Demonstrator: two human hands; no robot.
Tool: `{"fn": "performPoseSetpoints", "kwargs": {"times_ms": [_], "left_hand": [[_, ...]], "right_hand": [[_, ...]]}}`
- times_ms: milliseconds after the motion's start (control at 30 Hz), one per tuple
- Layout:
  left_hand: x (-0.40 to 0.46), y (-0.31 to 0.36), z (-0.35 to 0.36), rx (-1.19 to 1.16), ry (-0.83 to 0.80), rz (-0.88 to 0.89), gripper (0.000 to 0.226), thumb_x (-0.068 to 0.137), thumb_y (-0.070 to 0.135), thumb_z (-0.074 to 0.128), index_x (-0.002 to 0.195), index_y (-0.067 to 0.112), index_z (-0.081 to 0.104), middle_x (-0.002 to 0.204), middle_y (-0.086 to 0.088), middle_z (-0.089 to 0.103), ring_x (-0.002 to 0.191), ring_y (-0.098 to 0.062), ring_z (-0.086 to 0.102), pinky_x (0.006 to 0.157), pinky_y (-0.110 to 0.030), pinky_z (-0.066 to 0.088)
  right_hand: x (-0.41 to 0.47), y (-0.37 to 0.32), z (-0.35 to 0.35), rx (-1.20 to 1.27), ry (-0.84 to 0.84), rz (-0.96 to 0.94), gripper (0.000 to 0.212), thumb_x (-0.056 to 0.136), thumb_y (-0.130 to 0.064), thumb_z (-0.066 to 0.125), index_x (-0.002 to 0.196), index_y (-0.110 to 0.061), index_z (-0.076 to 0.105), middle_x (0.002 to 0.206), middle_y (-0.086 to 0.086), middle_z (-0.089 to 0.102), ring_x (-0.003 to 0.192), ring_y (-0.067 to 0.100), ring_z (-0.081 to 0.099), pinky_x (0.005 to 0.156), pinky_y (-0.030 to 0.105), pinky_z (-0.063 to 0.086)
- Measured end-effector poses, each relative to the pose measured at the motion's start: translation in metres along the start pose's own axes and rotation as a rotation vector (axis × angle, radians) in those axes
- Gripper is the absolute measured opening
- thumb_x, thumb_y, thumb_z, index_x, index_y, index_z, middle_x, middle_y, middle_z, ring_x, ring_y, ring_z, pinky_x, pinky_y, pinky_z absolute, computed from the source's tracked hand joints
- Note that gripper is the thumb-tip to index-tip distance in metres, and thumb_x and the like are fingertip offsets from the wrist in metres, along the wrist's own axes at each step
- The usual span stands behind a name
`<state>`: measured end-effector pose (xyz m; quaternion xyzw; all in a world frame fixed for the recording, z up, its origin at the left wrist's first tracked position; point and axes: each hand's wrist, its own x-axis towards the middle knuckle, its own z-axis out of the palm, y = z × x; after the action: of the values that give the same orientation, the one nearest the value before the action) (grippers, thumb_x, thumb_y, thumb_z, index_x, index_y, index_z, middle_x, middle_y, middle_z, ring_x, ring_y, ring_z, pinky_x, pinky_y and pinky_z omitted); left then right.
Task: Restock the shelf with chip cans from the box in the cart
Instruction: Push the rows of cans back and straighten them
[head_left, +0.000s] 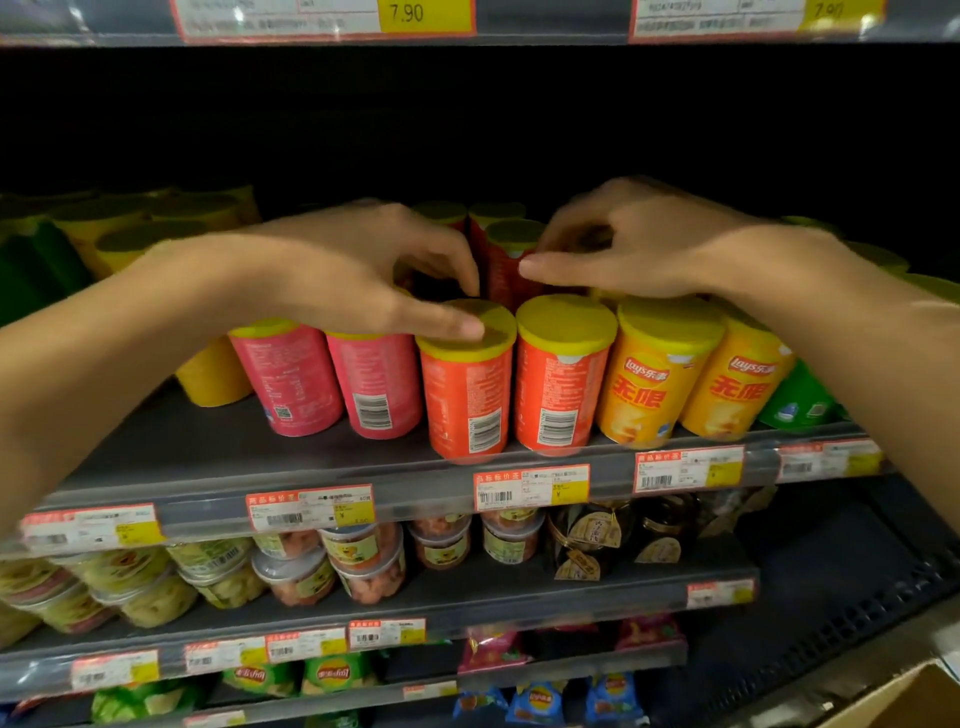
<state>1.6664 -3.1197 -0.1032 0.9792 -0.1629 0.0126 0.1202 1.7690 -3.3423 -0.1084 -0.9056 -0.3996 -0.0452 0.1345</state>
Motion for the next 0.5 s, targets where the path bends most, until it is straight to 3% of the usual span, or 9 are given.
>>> {"fn": "performPoseSetpoints", "kwargs": {"times_ms": [133, 233, 500], "left_hand": [[0.021, -0.016, -0.016, -0.032, 0.070, -0.019, 0.046, 0.072, 0.063, 0.055, 0.104, 0.033, 0.069, 0.100, 0.029, 0.062, 0.092, 0.024, 0.052, 0.073, 0.002, 0.036], [0.045, -0.036, -0.021, 0.019, 0.088, -0.067, 0.036, 0.078, 0.054, 0.062, 0.103, 0.029, 0.069, 0.102, 0.020, 0.066, 0.095, 0.014, 0.056, 0.082, -0.009, 0.041], [0.096, -0.095, -0.014, 0.154, 0.165, -0.200, 0.026, 0.087, 0.037, 0.070, 0.110, 0.026, 0.068, 0.106, 0.007, 0.064, 0.103, -0.014, 0.059, 0.091, -0.031, 0.046]], "right_hand": [[0.039, 0.018, 0.000, -0.095, -0.030, -0.015, 0.046, 0.087, -0.062, 0.060, 0.120, -0.030, 0.064, 0.124, -0.006, 0.060, 0.112, 0.017, 0.056, 0.094, 0.033, 0.048], [0.064, 0.028, 0.005, -0.110, -0.041, -0.031, 0.048, 0.087, -0.055, 0.067, 0.123, -0.024, 0.063, 0.126, 0.000, 0.062, 0.115, 0.021, 0.058, 0.098, 0.041, 0.049], [0.118, 0.047, 0.013, -0.112, -0.127, -0.086, 0.064, 0.080, -0.047, 0.077, 0.132, -0.017, 0.058, 0.129, 0.004, 0.059, 0.115, 0.022, 0.057, 0.094, 0.035, 0.048]]}}
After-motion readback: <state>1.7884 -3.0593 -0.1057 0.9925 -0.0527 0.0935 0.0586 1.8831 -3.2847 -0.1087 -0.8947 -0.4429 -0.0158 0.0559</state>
